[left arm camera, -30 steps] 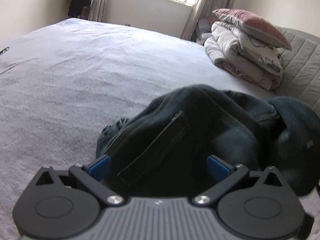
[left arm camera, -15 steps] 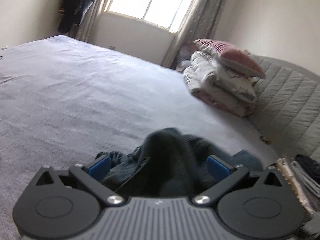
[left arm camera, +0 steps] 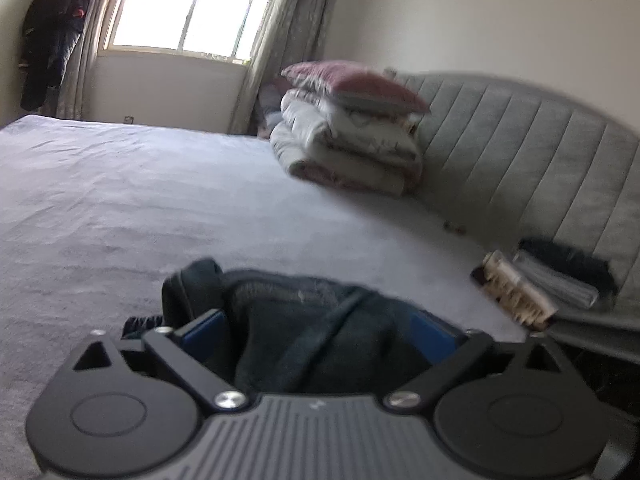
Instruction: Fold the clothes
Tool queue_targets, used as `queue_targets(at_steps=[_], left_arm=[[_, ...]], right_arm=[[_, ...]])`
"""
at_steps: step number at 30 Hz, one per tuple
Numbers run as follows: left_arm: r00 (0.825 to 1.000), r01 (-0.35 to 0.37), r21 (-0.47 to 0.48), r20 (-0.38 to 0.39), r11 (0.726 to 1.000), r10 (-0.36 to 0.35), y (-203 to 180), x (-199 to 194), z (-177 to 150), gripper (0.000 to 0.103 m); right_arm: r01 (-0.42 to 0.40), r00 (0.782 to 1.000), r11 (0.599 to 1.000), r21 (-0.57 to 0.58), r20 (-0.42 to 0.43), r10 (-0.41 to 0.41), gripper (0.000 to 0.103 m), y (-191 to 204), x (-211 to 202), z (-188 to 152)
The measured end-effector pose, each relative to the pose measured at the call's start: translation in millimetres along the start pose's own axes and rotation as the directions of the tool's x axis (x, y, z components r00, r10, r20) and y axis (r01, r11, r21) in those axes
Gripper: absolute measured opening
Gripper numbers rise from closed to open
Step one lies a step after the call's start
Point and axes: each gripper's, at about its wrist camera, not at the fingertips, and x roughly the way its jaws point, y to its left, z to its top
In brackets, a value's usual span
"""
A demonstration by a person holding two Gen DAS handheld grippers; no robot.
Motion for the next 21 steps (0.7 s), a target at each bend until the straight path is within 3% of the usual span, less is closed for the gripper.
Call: queue_targets(at_steps=[4,6,8,11,16,19,21], left_arm=[[0.999,-0.011,-0.039,-0.037,0.999,0.010,1.1,11.0,-3.6,0.065],[0.999,-0.021,-0.061,-0.033,0.998,0.019,2.4,11.0,-3.9,0.056],[0.999,-0.032,-0.075,-0.022,0.997,0.031,4.2,5.6,-4.8,0.040],[0.997,-0.073,-0.107,0.006,0.992,0.074,10.7,-7.1,-8.5,0.031],[0.985,-0.156,-0.201,0.044,0.967,0.168,33.7,-34.1,-17.9,0.026],[0.971,-0.218,-0.250,0.042,0.944,0.235,49.9,-48.5,-25.3,0.026],[0.962,-0.255,-0.270,0.027,0.929,0.272,59.9,-56.2,-30.6,0.026]], right_arm=[[0.017,1.000,1.000,-0.008,0.005,-0.017,0.017,2.0,-0.5,4.7],[0.020,1.000,1.000,-0.011,0.001,-0.020,0.019,2.4,-2.8,8.5],[0.017,1.000,1.000,-0.021,-0.007,-0.017,0.020,3.3,-6.4,13.6],[0.008,1.000,0.998,-0.058,-0.009,-0.009,0.027,6.8,-16.4,22.2],[0.003,0.998,0.995,-0.099,0.059,0.003,0.040,10.5,-44.3,39.4],[0.053,0.990,0.995,-0.085,0.133,-0.041,0.052,5.3,-53.5,48.5],[0.097,0.983,0.994,-0.047,0.163,-0.088,0.054,-8.4,-58.2,52.6]])
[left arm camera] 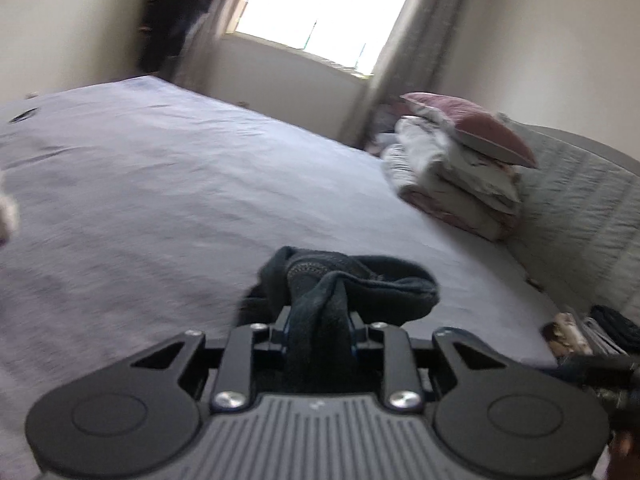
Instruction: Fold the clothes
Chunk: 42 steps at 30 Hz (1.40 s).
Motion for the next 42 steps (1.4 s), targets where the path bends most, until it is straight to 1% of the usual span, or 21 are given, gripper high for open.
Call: queue_targets(at_steps=[3,4,6,10,12,14,16,17,18,20,21,22,23,24,26,29,32,35,36,38,42], left_arm=[[0.998,-0.058,-0.026,-0.016,0.998,0.058,19.7,-5.9,-5.4,0.026],[0.997,-0.078,-0.033,-0.021,0.996,0.077,26.1,-7.8,-7.3,0.026],[0.992,-0.121,-0.032,-0.033,0.992,0.120,36.6,-10.5,-12.3,0.026],[0.978,-0.196,-0.025,-0.078,0.980,0.194,55.3,-12.0,-21.6,0.025],[0.966,-0.238,-0.012,-0.104,0.971,0.236,64.5,-11.4,-25.4,0.025],[0.953,-0.280,0.003,-0.117,0.960,0.278,72.8,-13.3,-29.2,0.025],[0.954,-0.280,-0.016,-0.117,0.960,0.276,82.8,-17.0,-31.1,0.028],[0.954,-0.280,-0.026,-0.114,0.960,0.276,87.8,-18.7,-31.1,0.035],[0.953,-0.283,-0.035,-0.121,0.959,0.277,91.2,-18.6,-29.7,0.039],[0.946,-0.290,-0.051,-0.167,0.956,0.279,94.8,-14.0,-20.4,0.054],[0.947,-0.283,-0.042,-0.171,0.958,0.272,95.1,-12.0,-14.5,0.058],[0.950,-0.279,-0.020,-0.155,0.960,0.272,94.6,-9.6,-8.4,0.067],[0.948,-0.290,0.001,-0.140,0.957,0.287,94.4,-7.0,-5.2,0.073],[0.943,-0.306,0.013,-0.129,0.952,0.306,96.0,-3.0,-1.9,0.073],[0.940,-0.320,0.005,-0.123,0.948,0.318,104.3,6.9,1.6,0.073],[0.945,-0.305,-0.064,-0.143,0.950,0.293,119.8,21.8,-0.3,0.073],[0.950,-0.291,-0.102,-0.146,0.951,0.275,132.9,33.0,-4.7,0.073],[0.951,-0.285,-0.109,-0.154,0.952,0.267,134.8,37.6,6.2,0.072],[0.954,-0.278,-0.103,-0.145,0.955,0.262,132.9,37.9,9.5,0.072],[0.952,-0.283,-0.074,-0.147,0.956,0.270,130.1,41.0,13.9,0.072],[0.935,-0.316,-0.010,-0.173,0.949,0.309,123.0,54.2,15.1,0.069]], right_arm=[[0.083,0.996,0.995,0.055,0.026,-0.084,0.055,-25.1,-3.3,7.4],[0.114,0.993,0.991,0.073,0.026,-0.116,0.055,-32.3,-3.8,13.0],[0.165,0.986,0.981,0.102,0.015,-0.167,0.055,-44.3,3.3,13.8],[0.243,0.970,0.962,0.127,-0.019,-0.243,0.055,-54.6,26.8,-10.6],[0.274,0.962,0.952,0.135,-0.038,-0.271,0.055,-56.1,24.1,-28.2],[0.290,0.957,0.944,0.154,-0.061,-0.284,0.055,-59.6,28.4,-36.8],[0.296,0.954,0.941,0.164,-0.085,-0.286,0.055,-67.4,27.9,-39.5],[0.294,0.955,0.941,0.166,-0.094,-0.282,0.055,-70.5,22.1,-41.5],[0.290,0.956,0.942,0.168,-0.102,-0.276,0.055,-69.4,26.1,-41.8],[0.274,0.960,0.943,0.186,-0.115,-0.256,0.055,-67.4,29.0,-41.0],[0.262,0.963,0.943,0.203,-0.123,-0.240,0.056,-67.7,32.2,-39.6],[0.248,0.966,0.944,0.219,-0.133,-0.223,0.056,-67.0,37.2,-37.3],[0.235,0.968,0.944,0.234,-0.142,-0.205,0.056,-66.2,42.2,-34.9],[0.227,0.970,0.944,0.240,-0.148,-0.195,0.056,-64.4,47.1,-32.4],[0.234,0.967,0.946,0.223,-0.154,-0.203,0.056,-57.6,58.2,-26.7],[0.262,0.959,0.944,0.203,-0.169,-0.229,0.056,-50.4,74.0,-18.2],[0.305,0.942,0.936,0.174,-0.199,-0.270,0.056,-47.3,92.7,-7.7],[0.357,0.914,0.928,0.108,-0.243,-0.323,0.056,-46.9,121.4,3.1],[0.369,0.905,0.925,0.094,-0.261,-0.335,0.056,-48.0,132.2,5.5],[0.382,0.889,0.920,0.088,-0.308,-0.339,0.056,-52.4,156.0,6.1],[0.341,0.881,0.932,0.126,-0.389,-0.270,0.055,-57.1,189.2,-1.9]])
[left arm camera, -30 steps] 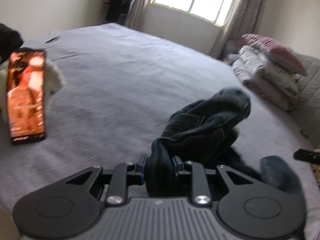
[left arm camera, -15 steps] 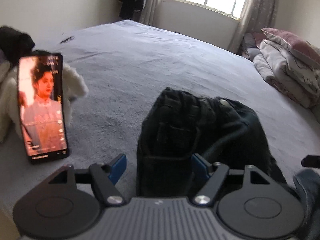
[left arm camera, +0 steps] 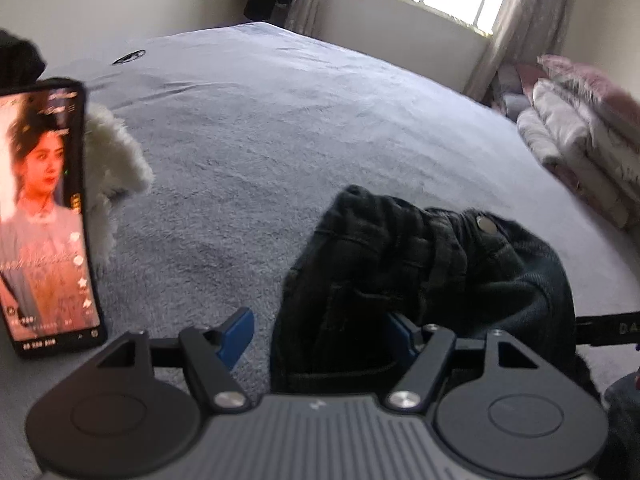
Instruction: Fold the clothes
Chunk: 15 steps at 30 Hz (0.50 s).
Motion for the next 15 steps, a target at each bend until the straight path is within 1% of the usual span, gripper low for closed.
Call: queue_targets(at_steps=[4,8,9,12,14,15], left_arm=[[0.999,-0.037,0.067,-0.009,0.997,0.038,-11.2,9.2,-1.2,0.067],[0.998,-0.057,0.097,-0.011,0.994,0.058,-16.5,15.8,-2.9,0.065],[0.998,-0.056,0.096,-0.013,0.994,0.058,-15.2,15.1,-2.4,0.064],[0.998,-0.057,0.097,-0.015,0.994,0.059,-17.3,13.6,-1.3,0.060],[0.998,-0.065,0.105,-0.010,0.992,0.066,-20.5,13.2,-1.8,0.059],[0.998,-0.068,0.108,-0.007,0.992,0.070,-21.8,13.9,-2.1,0.059]], right_arm=[[-0.066,0.995,0.998,0.022,-0.071,0.067,0.055,-6.0,11.4,0.8],[-0.118,0.981,0.993,0.005,-0.156,0.118,0.055,-11.7,18.6,-2.2],[-0.127,0.978,0.992,0.003,-0.166,0.126,0.056,-12.1,20.3,-4.5],[-0.152,0.978,0.988,-0.023,-0.150,0.147,0.056,-8.9,20.8,-14.1],[-0.171,0.975,0.984,-0.044,-0.150,0.163,0.042,-5.3,19.3,-19.4],[-0.174,0.975,0.983,-0.052,-0.149,0.165,0.030,-3.3,18.4,-21.8]])
